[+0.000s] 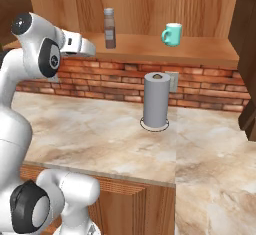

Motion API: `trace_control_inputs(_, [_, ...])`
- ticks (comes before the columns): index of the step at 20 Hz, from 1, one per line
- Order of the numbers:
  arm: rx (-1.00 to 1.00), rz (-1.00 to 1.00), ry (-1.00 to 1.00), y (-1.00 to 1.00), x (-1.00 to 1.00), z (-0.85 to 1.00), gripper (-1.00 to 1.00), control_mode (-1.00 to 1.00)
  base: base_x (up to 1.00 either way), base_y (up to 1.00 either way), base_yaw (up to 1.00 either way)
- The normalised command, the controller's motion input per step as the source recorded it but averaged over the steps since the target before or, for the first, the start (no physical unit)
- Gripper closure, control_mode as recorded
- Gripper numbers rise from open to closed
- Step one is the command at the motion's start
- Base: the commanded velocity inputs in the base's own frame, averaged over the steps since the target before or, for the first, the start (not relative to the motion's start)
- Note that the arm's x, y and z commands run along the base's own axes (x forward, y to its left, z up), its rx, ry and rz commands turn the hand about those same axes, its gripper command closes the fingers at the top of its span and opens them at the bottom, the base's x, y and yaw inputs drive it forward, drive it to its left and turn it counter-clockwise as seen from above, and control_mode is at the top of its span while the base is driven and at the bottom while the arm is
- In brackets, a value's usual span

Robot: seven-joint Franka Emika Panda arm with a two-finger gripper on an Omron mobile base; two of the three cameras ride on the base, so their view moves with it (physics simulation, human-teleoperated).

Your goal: Take the cinnamon bottle from the cabinet and place it on the dining table, next to the plate with the cupcake. Then take the chocolate from the dining counter and place it on the cupcake plate.

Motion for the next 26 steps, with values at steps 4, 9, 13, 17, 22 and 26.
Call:
trace_control_inputs(4, [0.01,-0.08,-0.22,-0.04,0.65,0.65,-1.0,-1.0,0.0,0.0,0.0])
trace_control_inputs(9, [0.07,0.0,-0.05,-0.38,0.4,0.37,-1.0,-1.0,0.0,0.0,0.0])
trace_control_inputs(13, [0.0,0.03,0.06,-0.32,0.54,-0.01,-1.0,-1.0,0.0,0.0,0.0])
trace_control_inputs(17, [0.0,0.06,0.03,-0.11,0.66,0.0,-1.0,-1.0,0.0,0.0,0.0])
trace_control_inputs(22, [0.0,0.1,0.0,-0.03,0.53,-0.12,-1.0,-1.0,0.0,0.0,0.0])
trace_control_inputs(26, [0.0,0.06,0.0,-0.01,0.5,-0.04,-1.0,-1.0,0.0,0.0,0.0])
